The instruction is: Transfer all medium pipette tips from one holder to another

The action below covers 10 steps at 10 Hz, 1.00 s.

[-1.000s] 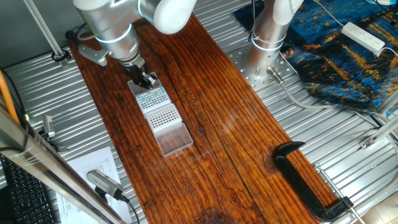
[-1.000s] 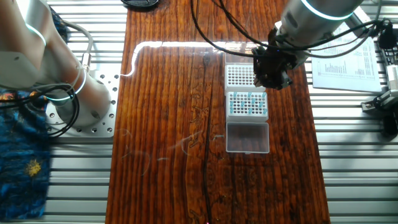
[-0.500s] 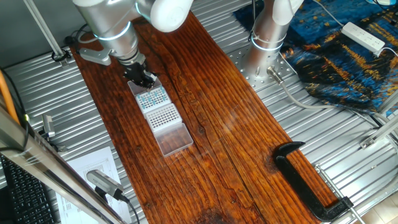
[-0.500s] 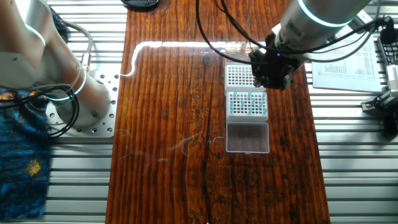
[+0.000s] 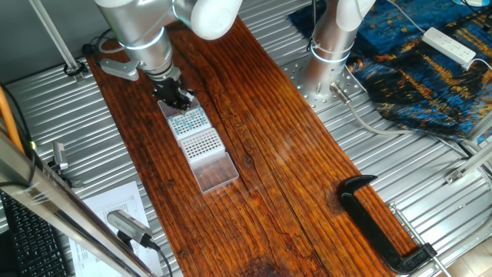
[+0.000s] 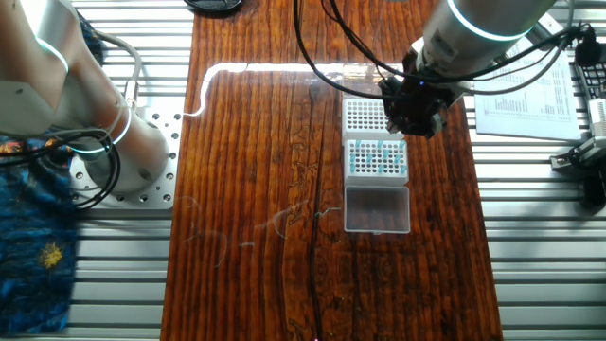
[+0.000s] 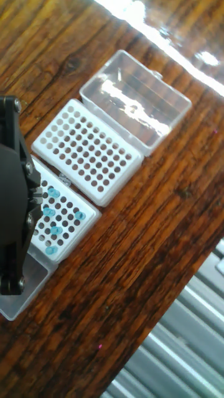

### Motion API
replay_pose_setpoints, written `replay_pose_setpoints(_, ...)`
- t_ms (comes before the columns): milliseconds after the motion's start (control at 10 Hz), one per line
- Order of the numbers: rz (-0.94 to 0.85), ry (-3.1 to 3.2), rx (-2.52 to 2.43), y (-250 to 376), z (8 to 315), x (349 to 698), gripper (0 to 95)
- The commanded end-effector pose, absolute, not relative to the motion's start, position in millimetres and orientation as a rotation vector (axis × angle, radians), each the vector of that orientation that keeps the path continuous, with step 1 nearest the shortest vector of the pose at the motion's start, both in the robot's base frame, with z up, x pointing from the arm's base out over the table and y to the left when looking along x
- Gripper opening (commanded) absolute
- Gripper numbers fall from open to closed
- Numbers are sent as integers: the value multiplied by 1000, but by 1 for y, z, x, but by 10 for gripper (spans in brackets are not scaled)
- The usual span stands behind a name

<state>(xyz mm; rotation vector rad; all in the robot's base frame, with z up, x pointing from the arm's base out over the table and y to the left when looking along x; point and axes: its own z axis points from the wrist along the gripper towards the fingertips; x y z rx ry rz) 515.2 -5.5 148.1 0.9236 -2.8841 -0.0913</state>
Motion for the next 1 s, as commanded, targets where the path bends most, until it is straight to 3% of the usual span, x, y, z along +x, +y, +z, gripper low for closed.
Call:
replay_pose_setpoints(100,-71,-2926,762,-6,147,516,0)
replay_pose_setpoints(1000,-41,-2980,711,-6,141,517,0)
